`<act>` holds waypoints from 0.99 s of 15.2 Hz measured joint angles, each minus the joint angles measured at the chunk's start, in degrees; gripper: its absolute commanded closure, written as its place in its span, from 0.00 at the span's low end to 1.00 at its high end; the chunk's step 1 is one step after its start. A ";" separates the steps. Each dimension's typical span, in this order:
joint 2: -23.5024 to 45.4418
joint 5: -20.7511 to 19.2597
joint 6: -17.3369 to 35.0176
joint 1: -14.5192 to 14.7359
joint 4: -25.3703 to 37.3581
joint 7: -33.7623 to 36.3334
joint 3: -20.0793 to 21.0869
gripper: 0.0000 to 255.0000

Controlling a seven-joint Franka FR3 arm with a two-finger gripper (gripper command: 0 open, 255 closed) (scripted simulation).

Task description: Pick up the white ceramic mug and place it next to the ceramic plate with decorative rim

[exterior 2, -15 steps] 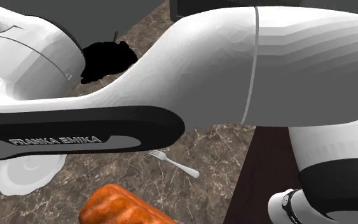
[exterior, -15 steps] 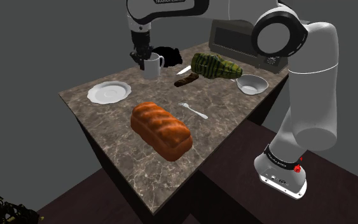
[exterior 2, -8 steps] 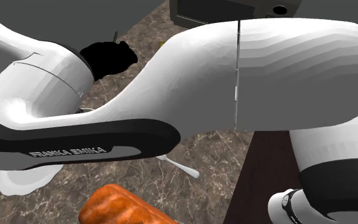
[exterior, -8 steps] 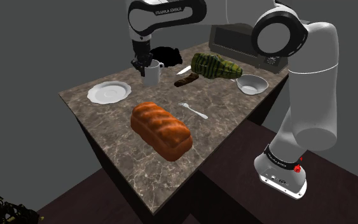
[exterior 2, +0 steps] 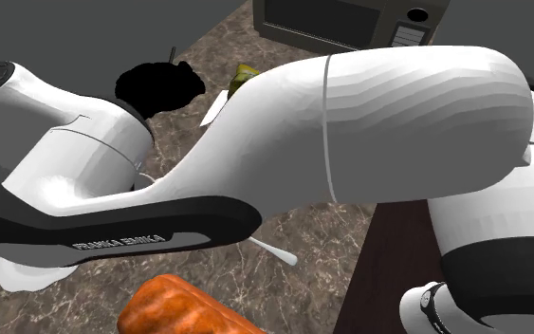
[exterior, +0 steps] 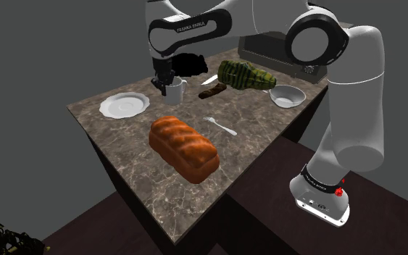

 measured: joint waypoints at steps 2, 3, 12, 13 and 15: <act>0.39 0.00 1.26 0.05 -0.87 0.08 0.02 1.00; 0.37 -0.01 2.07 0.06 -1.70 0.11 0.02 1.00; 2.39 0.02 8.00 -0.05 -5.60 0.02 0.00 1.00; 2.68 0.02 8.67 -0.04 -5.99 0.04 0.00 1.00; 2.78 0.01 9.17 0.01 -6.39 0.10 0.01 1.00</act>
